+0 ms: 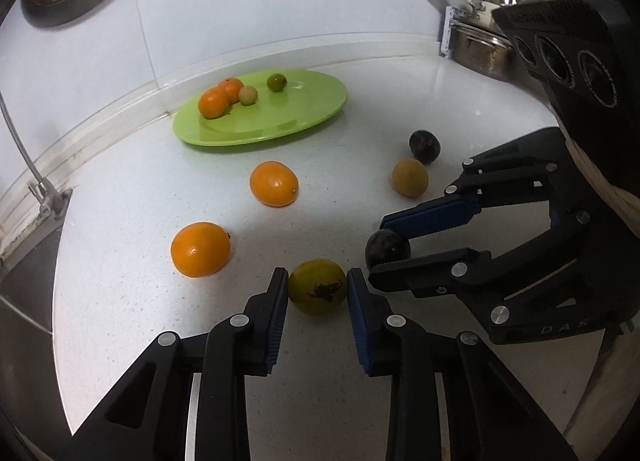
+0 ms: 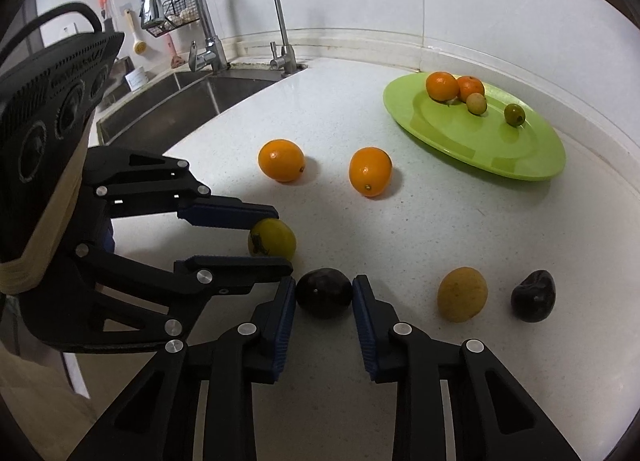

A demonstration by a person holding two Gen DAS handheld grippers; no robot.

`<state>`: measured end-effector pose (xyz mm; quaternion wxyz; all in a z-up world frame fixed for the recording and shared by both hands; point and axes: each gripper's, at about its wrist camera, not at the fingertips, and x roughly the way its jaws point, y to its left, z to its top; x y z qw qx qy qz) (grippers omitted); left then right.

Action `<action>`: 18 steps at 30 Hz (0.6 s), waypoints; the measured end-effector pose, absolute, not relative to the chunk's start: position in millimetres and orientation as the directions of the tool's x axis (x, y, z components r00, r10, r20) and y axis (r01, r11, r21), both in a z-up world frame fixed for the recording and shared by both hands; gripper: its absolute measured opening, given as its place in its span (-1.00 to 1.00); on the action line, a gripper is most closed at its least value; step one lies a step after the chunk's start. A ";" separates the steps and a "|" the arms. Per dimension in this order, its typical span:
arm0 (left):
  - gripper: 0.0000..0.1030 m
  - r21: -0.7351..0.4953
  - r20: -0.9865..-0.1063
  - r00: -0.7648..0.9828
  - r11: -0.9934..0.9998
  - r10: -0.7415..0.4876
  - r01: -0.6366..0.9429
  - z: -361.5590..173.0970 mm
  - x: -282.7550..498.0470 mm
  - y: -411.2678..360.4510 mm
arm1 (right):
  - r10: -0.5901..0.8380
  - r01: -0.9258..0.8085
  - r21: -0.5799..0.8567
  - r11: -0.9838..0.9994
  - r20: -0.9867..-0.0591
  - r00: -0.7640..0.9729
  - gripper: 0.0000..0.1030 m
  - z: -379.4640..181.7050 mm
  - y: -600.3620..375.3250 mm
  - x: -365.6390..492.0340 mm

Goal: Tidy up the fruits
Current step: 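Grasp the yellow-green spotted fruit with the left gripper while the right gripper grasps the dark plum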

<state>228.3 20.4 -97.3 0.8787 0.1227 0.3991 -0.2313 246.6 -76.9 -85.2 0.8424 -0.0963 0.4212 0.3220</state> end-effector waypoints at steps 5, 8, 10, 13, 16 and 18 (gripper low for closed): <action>-0.42 0.020 -0.741 0.599 0.882 -0.303 0.470 -84.5 227.8 22.2 | 0.469 -0.610 0.118 0.784 -0.757 0.455 -0.41 -77.9 -79.1 243.2; -0.42 0.014 -0.727 0.616 0.890 -0.303 0.455 -75.9 225.6 22.6 | 0.470 -0.596 0.123 0.794 -0.746 0.472 -0.41 -70.7 -81.4 241.4; -0.42 0.012 -0.722 0.623 0.895 -0.301 0.446 -71.2 225.0 22.5 | 0.468 -0.584 0.122 0.803 -0.735 0.490 -0.41 -63.6 -84.0 240.2; -0.42 0.005 -0.703 0.641 0.900 -0.308 0.437 -60.6 224.3 21.7 | 0.466 -0.564 0.123 0.817 -0.717 0.519 -0.41 -52.7 -89.0 238.6; -0.42 -0.001 -0.686 0.659 0.906 -0.308 0.423 -49.6 223.7 19.7 | 0.461 -0.541 0.122 0.832 -0.695 0.552 -0.41 -40.1 -94.3 237.2; -0.42 -0.007 -0.677 0.667 0.909 -0.312 0.418 -43.9 225.2 18.5 | 0.458 -0.529 0.119 0.840 -0.679 0.574 -0.41 -31.8 -97.3 236.6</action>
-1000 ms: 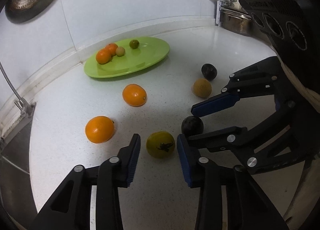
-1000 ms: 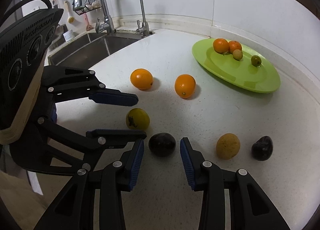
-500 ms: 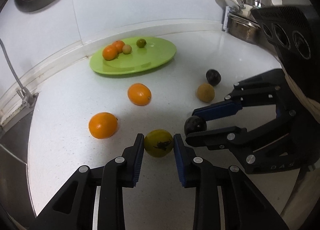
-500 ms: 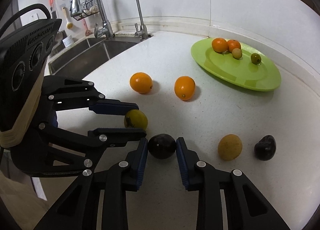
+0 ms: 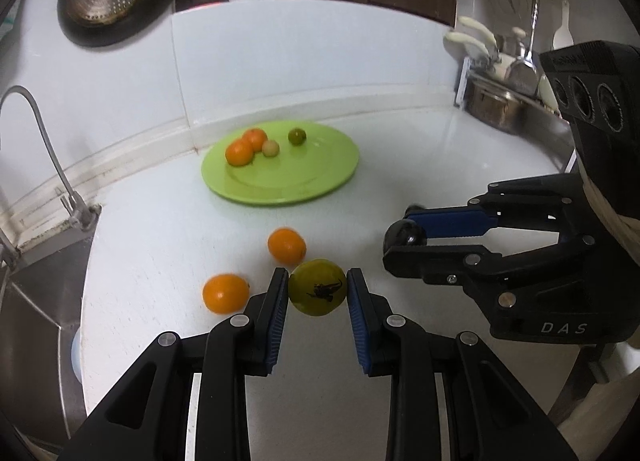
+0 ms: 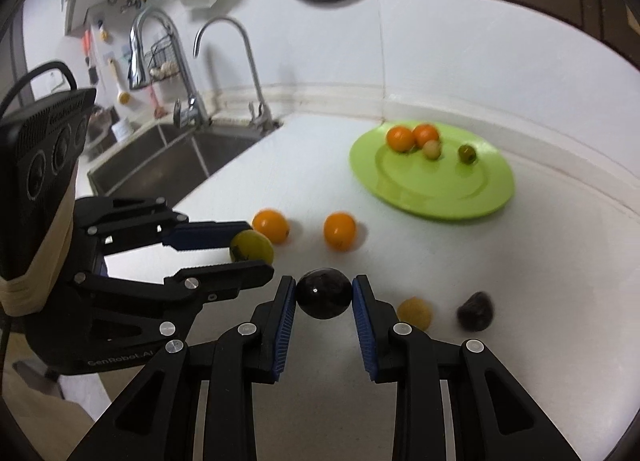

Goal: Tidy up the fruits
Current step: 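Grasp the yellow-green spotted fruit with the left gripper while the right gripper grasps the dark plum, then carry both held fruits over the green plate and lower them onto it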

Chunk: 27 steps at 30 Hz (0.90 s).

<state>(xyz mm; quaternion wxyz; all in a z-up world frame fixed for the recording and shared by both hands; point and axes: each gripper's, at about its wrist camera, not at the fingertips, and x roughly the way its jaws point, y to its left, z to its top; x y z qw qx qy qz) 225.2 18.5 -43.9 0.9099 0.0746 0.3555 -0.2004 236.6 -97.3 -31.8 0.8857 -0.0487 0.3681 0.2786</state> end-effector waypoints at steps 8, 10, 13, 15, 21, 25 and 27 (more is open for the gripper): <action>-0.42 -0.022 -0.638 0.709 0.927 -0.301 0.373 -21.1 235.6 17.5 | 0.440 -0.478 0.116 0.871 -0.617 0.653 -0.41 -8.0 -109.5 237.4; -0.42 -0.033 -0.633 0.712 0.929 -0.304 0.368 -15.5 241.4 17.8 | 0.433 -0.460 0.118 0.880 -0.597 0.676 -0.41 -1.1 -113.2 240.9; -0.42 -0.025 -0.615 0.729 0.932 -0.300 0.362 -4.9 248.4 15.2 | 0.422 -0.439 0.118 0.891 -0.572 0.704 -0.41 9.2 -118.5 246.8; -0.42 -0.016 -0.602 0.741 0.932 -0.298 0.362 2.2 253.1 13.1 | 0.415 -0.427 0.117 0.897 -0.553 0.722 -0.41 18.1 -122.6 252.2; -0.42 -0.014 -0.569 0.764 0.933 -0.303 0.360 20.5 277.5 8.7 | 0.391 -0.407 0.081 0.910 -0.500 0.773 -0.41 41.9 -133.3 269.4; -0.42 -0.024 -0.562 0.772 0.938 -0.298 0.346 27.4 298.2 7.4 | 0.385 -0.404 0.072 0.912 -0.490 0.782 -0.41 48.6 -135.4 286.1; -0.42 -0.034 -0.564 0.770 0.941 -0.297 0.338 29.7 308.5 7.9 | 0.388 -0.405 0.076 0.911 -0.490 0.780 -0.41 50.3 -136.3 296.2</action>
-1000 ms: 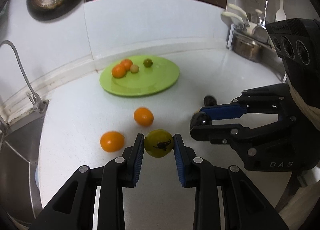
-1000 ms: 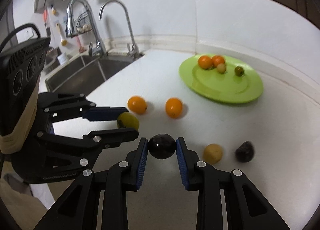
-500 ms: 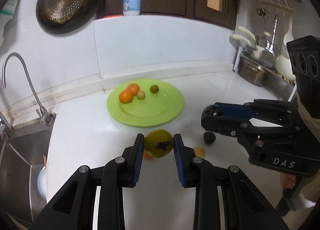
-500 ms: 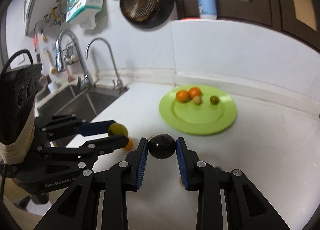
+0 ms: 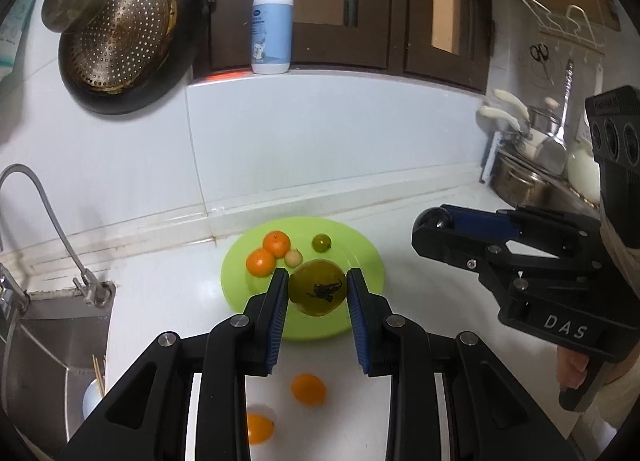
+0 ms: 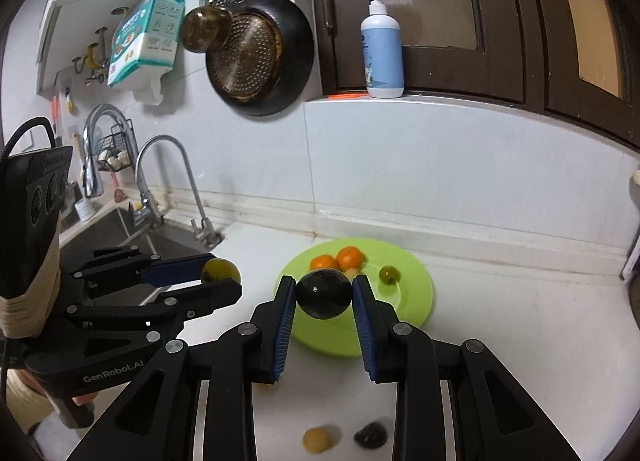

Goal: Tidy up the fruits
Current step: 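Carry both held fruits over the green plate and lower them onto it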

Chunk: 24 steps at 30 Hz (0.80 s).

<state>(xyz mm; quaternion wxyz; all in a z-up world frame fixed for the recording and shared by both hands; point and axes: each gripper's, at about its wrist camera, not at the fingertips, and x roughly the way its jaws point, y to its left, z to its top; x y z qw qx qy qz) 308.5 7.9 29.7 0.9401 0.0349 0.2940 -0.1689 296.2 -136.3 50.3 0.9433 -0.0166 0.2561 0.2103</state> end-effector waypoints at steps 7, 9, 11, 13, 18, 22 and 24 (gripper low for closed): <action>-0.42 -0.056 -0.589 0.758 0.950 -0.281 0.308 27.5 345.7 9.2 | 0.389 -0.411 0.078 0.908 -0.518 0.762 -0.41 48.0 -137.2 333.8; -0.42 -0.065 -0.603 0.748 0.951 -0.279 0.302 24.1 357.0 9.5 | 0.387 -0.414 0.072 0.907 -0.527 0.756 -0.41 45.8 -136.0 344.8; -0.42 -0.078 -0.619 0.737 0.955 -0.272 0.287 18.8 369.3 10.5 | 0.385 -0.417 0.070 0.906 -0.543 0.746 -0.41 41.4 -135.1 356.4; -0.42 -0.084 -0.634 0.726 0.957 -0.267 0.279 13.2 379.6 10.8 | 0.380 -0.415 0.071 0.907 -0.563 0.734 -0.41 35.7 -134.3 369.8; -0.42 -0.093 -0.674 0.694 0.961 -0.252 0.259 -4.5 402.2 9.8 | 0.371 -0.418 0.069 0.906 -0.607 0.703 -0.41 19.9 -132.2 396.6; -0.42 -0.108 -0.709 0.661 0.964 -0.245 0.241 -21.4 420.2 10.8 | 0.366 -0.420 0.073 0.904 -0.637 0.678 -0.41 5.6 -130.7 415.9; -0.42 -0.113 -0.725 0.644 0.965 -0.242 0.236 -29.8 428.1 11.3 | 0.364 -0.420 0.075 0.904 -0.651 0.666 -0.41 -1.1 -130.9 423.6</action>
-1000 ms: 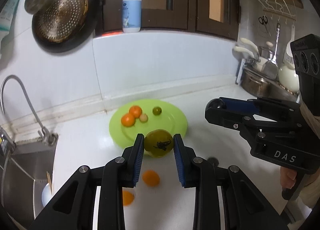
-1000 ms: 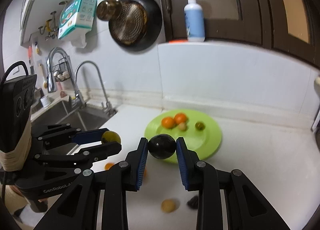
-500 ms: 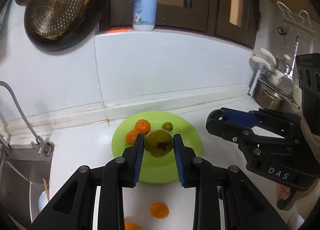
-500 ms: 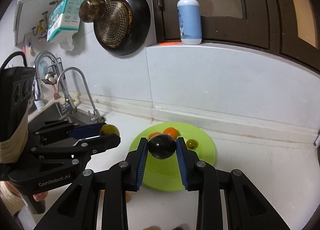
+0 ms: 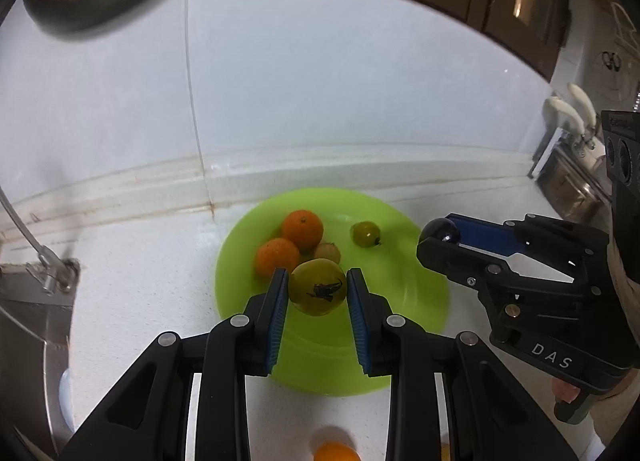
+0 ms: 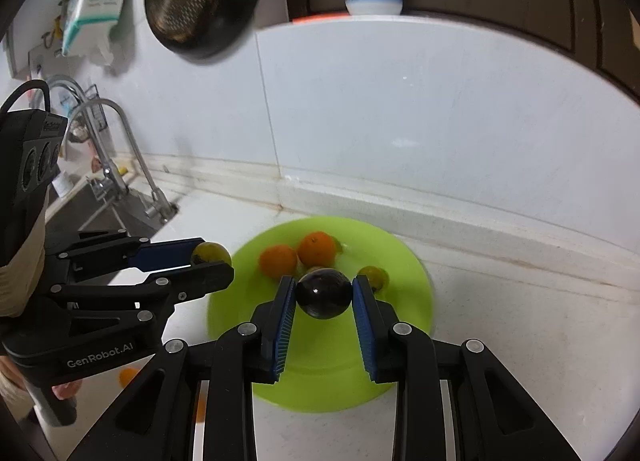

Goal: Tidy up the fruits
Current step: 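Carry both held fruits over the green plate and lower them onto it, then open both grippers to release the fruits onto the plate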

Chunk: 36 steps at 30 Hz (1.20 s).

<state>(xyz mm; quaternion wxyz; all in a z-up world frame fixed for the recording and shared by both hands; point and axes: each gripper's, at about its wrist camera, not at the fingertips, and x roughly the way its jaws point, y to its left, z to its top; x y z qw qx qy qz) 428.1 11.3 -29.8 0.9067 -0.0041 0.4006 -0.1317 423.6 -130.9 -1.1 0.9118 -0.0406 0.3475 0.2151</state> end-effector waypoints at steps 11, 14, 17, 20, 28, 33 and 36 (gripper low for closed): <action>-0.42 -0.120 -0.787 0.571 0.967 -0.231 0.225 -64.2 464.2 6.2 | 0.362 -0.415 0.110 0.903 -0.715 0.598 -0.41 -41.6 -133.3 463.1; -0.42 -0.115 -0.796 0.560 0.966 -0.230 0.233 -69.9 468.5 3.7 | 0.366 -0.411 0.124 0.903 -0.724 0.584 -0.41 -49.4 -134.0 470.7; -0.42 -0.117 -0.798 0.555 0.964 -0.233 0.237 -72.5 471.1 2.3 | 0.369 -0.411 0.135 0.902 -0.734 0.570 -0.41 -55.6 -133.5 475.6; -0.39 -0.105 -0.795 0.563 0.965 -0.225 0.239 -71.9 472.2 1.2 | 0.371 -0.411 0.140 0.901 -0.737 0.564 -0.41 -59.5 -132.5 476.9; -0.17 -0.029 -0.761 0.625 0.970 -0.177 0.240 -49.4 449.2 0.1 | 0.359 -0.394 0.128 0.910 -0.718 0.596 -0.29 -46.2 -139.2 462.6; -0.02 0.004 -0.725 0.667 0.966 -0.175 0.258 -27.1 419.7 -5.1 | 0.361 -0.390 0.119 0.913 -0.682 0.637 -0.29 -22.4 -146.1 437.1; 0.08 0.005 -0.703 0.687 0.965 -0.183 0.262 -14.7 397.2 -7.4 | 0.361 -0.390 0.107 0.915 -0.649 0.670 -0.29 -5.3 -150.1 415.0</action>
